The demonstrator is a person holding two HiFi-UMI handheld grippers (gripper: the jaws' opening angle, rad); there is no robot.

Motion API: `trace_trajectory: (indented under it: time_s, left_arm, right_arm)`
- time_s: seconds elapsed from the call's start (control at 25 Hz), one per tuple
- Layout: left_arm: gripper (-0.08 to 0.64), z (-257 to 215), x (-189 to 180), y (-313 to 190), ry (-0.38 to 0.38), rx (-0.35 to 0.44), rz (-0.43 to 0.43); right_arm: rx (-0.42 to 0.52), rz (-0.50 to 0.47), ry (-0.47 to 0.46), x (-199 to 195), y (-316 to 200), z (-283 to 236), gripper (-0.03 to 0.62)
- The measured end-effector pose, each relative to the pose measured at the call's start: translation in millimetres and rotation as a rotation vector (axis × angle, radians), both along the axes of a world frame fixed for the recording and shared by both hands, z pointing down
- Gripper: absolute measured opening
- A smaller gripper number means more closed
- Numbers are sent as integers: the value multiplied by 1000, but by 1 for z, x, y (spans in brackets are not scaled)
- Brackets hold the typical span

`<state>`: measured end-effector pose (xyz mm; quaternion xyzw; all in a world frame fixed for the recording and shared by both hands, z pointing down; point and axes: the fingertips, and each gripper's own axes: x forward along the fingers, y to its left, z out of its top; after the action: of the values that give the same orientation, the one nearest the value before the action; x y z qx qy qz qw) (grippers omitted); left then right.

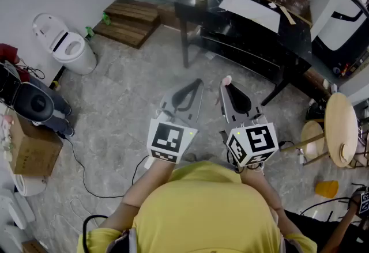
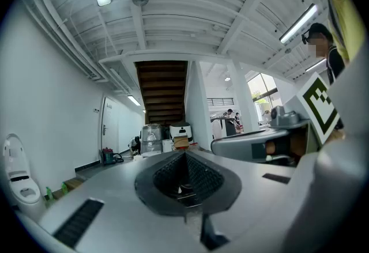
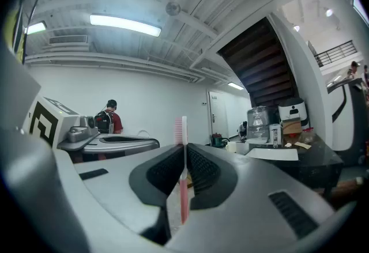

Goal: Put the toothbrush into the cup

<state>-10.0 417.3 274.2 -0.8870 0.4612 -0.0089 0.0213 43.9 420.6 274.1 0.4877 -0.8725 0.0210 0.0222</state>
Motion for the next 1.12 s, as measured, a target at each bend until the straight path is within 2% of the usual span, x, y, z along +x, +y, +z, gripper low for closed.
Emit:
trace_trajectory:
  time_s: [0.44,0.8,1.12]
  left_arm:
    - [9,4,-21,-35,11,-9,34]
    - [9,8,-13,-73,28,-29,52]
    - [9,17,0,-150,30,-10,26]
  right_arm:
    - [-17,6,-7,-28,-30,9,30]
    - [-23,-2,-5,-22,-65,8,31]
    - [-4,-25,-4,-8,-144,17,29]
